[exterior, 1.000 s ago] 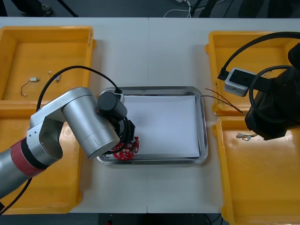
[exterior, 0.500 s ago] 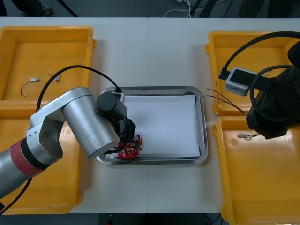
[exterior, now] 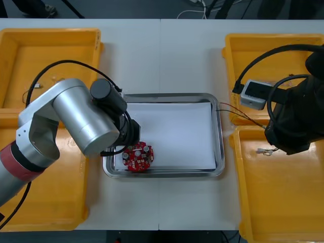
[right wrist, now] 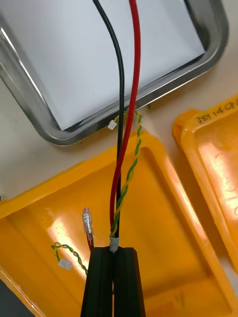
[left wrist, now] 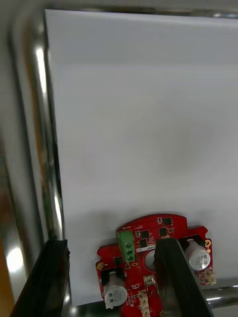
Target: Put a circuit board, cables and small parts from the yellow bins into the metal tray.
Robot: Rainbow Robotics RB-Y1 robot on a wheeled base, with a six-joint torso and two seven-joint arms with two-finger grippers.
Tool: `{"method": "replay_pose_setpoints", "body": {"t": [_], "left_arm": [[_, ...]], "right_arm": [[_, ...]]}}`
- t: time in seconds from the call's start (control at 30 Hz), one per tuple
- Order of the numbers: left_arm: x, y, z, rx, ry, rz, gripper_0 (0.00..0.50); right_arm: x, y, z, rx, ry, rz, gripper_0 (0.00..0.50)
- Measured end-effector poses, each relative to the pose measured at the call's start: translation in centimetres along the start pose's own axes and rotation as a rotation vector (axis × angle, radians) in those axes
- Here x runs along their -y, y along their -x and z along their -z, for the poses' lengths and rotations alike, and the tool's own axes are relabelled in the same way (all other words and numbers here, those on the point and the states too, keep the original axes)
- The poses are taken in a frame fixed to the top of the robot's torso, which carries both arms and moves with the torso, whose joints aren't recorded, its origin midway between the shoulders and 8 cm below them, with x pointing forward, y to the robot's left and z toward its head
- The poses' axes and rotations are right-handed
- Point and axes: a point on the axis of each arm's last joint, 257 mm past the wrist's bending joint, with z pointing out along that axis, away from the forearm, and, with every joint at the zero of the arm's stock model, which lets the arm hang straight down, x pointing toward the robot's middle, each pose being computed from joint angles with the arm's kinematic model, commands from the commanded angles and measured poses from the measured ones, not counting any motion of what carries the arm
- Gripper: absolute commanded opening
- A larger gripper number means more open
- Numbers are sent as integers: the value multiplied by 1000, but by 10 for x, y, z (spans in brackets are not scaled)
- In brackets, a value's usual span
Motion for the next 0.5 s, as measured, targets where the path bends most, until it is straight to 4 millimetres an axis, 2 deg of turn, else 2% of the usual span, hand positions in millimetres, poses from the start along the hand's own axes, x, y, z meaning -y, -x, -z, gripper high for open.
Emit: {"method": "replay_pose_setpoints", "body": {"t": [0.23, 0.5], "left_arm": [[-28, 14, 21, -36, 21, 79, 500], [-59, 33, 52, -66, 6, 16, 500]], "right_arm": [[-14, 3, -13, -48, 10, 86, 0], [-27, 27, -23, -25, 12, 139, 0]]}}
